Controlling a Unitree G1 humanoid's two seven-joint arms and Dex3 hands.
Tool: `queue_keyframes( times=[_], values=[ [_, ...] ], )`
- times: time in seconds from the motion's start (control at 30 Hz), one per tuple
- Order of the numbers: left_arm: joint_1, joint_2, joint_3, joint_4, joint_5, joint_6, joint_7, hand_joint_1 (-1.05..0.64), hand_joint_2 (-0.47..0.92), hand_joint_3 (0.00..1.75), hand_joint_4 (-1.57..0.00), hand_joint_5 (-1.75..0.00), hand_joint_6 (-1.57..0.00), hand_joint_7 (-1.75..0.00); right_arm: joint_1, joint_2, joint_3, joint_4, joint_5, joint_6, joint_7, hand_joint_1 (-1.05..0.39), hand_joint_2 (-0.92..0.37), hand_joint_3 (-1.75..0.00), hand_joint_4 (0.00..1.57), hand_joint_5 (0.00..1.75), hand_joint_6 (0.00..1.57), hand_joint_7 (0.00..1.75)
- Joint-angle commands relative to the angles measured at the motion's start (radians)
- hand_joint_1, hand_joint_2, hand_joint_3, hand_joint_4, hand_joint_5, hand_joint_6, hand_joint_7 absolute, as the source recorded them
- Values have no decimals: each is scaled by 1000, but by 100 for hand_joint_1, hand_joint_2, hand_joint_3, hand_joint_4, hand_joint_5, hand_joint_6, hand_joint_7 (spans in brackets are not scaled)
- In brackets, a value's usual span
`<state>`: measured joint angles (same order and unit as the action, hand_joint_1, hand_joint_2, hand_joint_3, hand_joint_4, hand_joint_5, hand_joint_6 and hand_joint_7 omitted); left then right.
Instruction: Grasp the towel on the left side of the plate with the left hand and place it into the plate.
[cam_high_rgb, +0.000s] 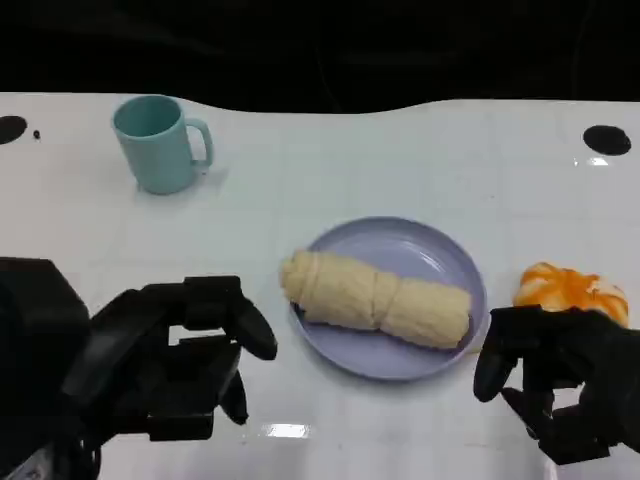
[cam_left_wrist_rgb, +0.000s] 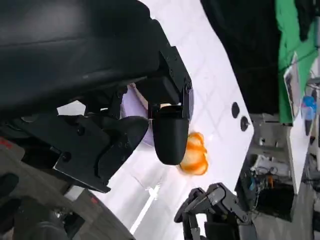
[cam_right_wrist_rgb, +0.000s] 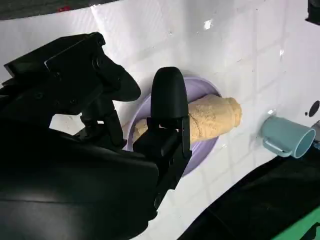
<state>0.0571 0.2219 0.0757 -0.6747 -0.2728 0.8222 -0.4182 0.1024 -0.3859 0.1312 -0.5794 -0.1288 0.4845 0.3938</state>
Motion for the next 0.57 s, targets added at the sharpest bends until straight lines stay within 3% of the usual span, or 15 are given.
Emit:
queue_keyframes(
  times=[0.03, 0.57],
  values=[
    [5, -2, 20, 48, -42, 44, 35, -5, 48, 138, -86, -175, -81, -155, 10, -12, -27, 5, 21, -11, 5, 3, -58, -107, 72, 175, 69, 146],
    [-19, 10, -31, 98, -34, 29, 105, -4, 43, 143, -89, -175, -80, -160, 14, -24, -50, 29, 31, -44, 10, 4, -58, -109, 72, 175, 68, 147]
  ],
)
